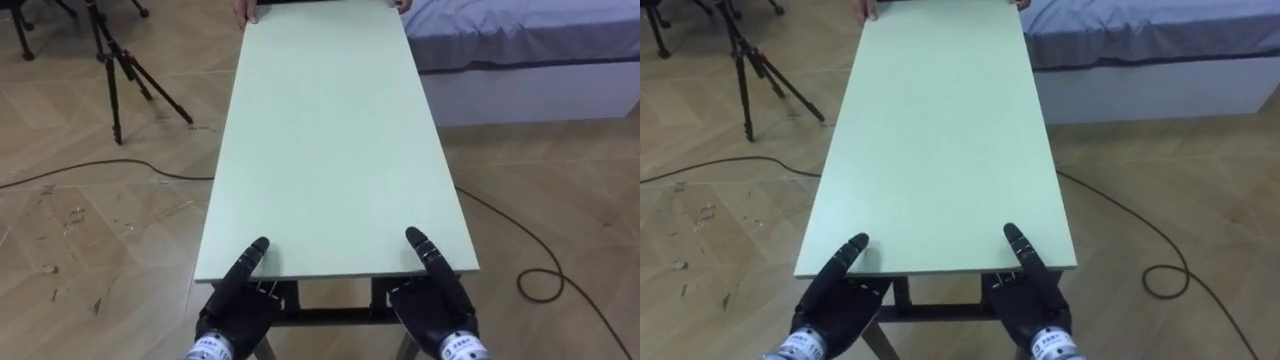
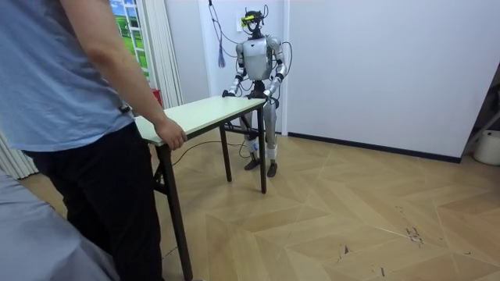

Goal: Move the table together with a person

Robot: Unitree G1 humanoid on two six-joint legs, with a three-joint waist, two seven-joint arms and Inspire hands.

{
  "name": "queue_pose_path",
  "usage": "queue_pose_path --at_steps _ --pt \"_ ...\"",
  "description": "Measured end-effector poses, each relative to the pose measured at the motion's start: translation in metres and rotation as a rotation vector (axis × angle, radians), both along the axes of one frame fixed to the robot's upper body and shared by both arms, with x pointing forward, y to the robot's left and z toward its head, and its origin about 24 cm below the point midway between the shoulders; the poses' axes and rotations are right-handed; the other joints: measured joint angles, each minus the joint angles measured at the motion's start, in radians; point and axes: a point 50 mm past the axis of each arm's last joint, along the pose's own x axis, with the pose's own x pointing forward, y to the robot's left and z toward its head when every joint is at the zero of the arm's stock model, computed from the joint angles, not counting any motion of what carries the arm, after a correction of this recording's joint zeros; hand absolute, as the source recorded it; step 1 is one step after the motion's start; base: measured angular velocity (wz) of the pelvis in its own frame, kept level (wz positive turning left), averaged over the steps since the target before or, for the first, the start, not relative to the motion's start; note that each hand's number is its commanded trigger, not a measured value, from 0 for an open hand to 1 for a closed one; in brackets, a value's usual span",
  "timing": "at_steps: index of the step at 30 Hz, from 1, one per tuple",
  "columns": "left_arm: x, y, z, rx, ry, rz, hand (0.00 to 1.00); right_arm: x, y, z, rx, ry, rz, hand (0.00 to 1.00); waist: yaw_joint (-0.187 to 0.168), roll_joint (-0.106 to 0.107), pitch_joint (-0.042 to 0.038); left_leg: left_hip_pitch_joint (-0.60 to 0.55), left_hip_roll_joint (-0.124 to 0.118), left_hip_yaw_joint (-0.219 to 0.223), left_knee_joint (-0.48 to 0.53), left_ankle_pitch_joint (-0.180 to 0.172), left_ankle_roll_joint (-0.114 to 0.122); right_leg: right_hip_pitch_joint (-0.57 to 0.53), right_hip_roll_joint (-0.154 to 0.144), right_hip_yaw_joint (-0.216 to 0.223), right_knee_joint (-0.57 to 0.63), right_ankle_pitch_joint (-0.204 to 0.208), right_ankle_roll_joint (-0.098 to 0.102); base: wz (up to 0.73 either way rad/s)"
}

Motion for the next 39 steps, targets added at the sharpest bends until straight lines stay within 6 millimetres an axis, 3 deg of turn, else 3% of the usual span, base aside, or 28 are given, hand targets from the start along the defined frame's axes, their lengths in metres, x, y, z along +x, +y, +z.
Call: queue_pose_path --at_steps 4,31,39 --pt "0.001 -0.001 0.001 -0.004 -0.001 -0.009 1.0 0.0 0.0 0.0 -0.006 0.001 -0.005 1.0 0.015 -0.005 0.0023 0.002 0.0 0.0 -0.003 0.0 0.0 0.0 -0.002 0.002 -0.001 0.0 0.0 -0.02" --pt "0.001 -0.002 0.0 0.04 0.002 -0.029 1.0 0.001 0.0 0.0 -0.039 0.008 -0.015 1.0 0.019 -0.006 0.0033 0.0 -0.002 0.001 0.0 0.0 0.0 -0.001 -0.001 -0.003 0.0 0.0 0.0 0.0" --pt "0.011 -0.003 0.013 0.115 -0.091 -0.038 1.0 0.011 0.003 0.014 -0.062 -0.064 -0.025 1.0 0.023 -0.005 0.0015 -0.006 0.001 0.001 0.005 0.0 0.0 -0.007 0.004 -0.001 0.003 0.002 -0.003 0.0"
